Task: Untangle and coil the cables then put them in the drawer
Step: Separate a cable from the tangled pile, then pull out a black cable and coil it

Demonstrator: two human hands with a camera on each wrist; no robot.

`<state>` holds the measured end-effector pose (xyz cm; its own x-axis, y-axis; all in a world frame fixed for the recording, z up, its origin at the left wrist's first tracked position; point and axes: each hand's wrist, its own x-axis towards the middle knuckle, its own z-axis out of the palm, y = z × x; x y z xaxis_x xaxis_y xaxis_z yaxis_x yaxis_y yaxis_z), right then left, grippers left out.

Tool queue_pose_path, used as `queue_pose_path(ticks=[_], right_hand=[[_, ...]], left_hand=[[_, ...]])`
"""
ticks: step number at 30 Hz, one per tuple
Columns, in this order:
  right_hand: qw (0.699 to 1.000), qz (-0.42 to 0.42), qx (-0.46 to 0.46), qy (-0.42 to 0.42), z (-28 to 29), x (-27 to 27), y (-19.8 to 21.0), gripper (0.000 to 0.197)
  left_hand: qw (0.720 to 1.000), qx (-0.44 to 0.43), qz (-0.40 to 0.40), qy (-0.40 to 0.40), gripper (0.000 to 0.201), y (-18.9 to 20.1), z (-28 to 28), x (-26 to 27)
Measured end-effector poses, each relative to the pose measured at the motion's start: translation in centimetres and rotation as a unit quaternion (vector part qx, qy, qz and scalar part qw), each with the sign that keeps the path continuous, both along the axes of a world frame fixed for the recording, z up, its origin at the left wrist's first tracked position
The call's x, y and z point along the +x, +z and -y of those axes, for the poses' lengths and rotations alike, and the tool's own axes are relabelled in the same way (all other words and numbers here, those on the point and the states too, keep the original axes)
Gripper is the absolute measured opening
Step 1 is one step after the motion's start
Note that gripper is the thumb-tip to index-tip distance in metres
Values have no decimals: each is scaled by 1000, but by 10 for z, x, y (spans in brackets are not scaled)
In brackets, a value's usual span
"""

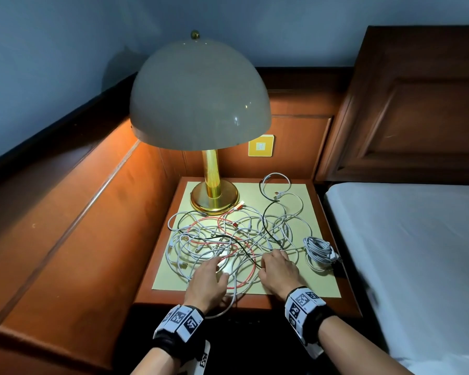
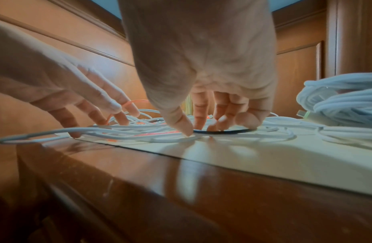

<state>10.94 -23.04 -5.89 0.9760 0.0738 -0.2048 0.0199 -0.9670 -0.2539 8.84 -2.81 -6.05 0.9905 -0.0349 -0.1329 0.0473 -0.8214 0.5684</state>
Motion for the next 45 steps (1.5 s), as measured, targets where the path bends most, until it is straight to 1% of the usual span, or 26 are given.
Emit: queue_pose_path(ticks=[3, 5, 9, 11, 13, 16, 19, 22, 25, 28, 31, 34, 36, 40, 45], right_hand=[[999, 16, 27, -8, 1, 0, -2, 28], [997, 34, 65, -21, 4, -1, -1, 26], [984, 97, 143, -46, 10, -5, 9, 23], [972, 145, 177, -45, 12, -7, 15, 19], [953, 215, 208, -36, 11, -10, 24, 14], [925, 311, 219, -4, 7, -17, 42, 8], [909, 343, 237, 27, 2, -27, 55, 7], [901, 332, 272, 61, 4, -36, 58, 10], [909, 284, 297, 74, 6, -44, 54, 9], [905, 252, 333, 76, 7, -53, 48, 7], [900, 241, 354, 77, 7, -64, 45, 5], [893, 242, 373, 69, 7, -76, 45, 4], [889, 246, 381, 66, 7, -83, 49, 4], [883, 233, 401, 71, 10, -98, 59, 7], [873, 206, 440, 48, 22, -110, 65, 12]], left_hand=[[1000, -1, 2, -7, 54, 1, -3, -2], [1000, -6, 4, -8, 53, 2, -5, -3], [999, -25, 36, 8, 54, 7, -4, -4], [997, -42, 67, 7, 53, 13, -1, -3], [994, -53, 100, -2, 53, 20, 4, 1], [988, -70, 134, -14, 52, 30, 14, 7], [988, -82, 134, -9, 50, 39, 24, 13], [989, -83, 123, -11, 46, 40, 27, 17], [991, -58, 115, -29, 33, 34, 29, 19], [991, -49, 122, -1, 24, 25, 28, 19], [991, -47, 127, -13, 21, 20, 29, 17], [990, -59, 122, -42, 28, 18, 31, 12], [990, -56, 120, -43, 29, 15, 30, 12], [987, -67, 141, -23, 17, 16, 29, 13], [984, -92, 151, 22, 15, 19, 30, 14]])
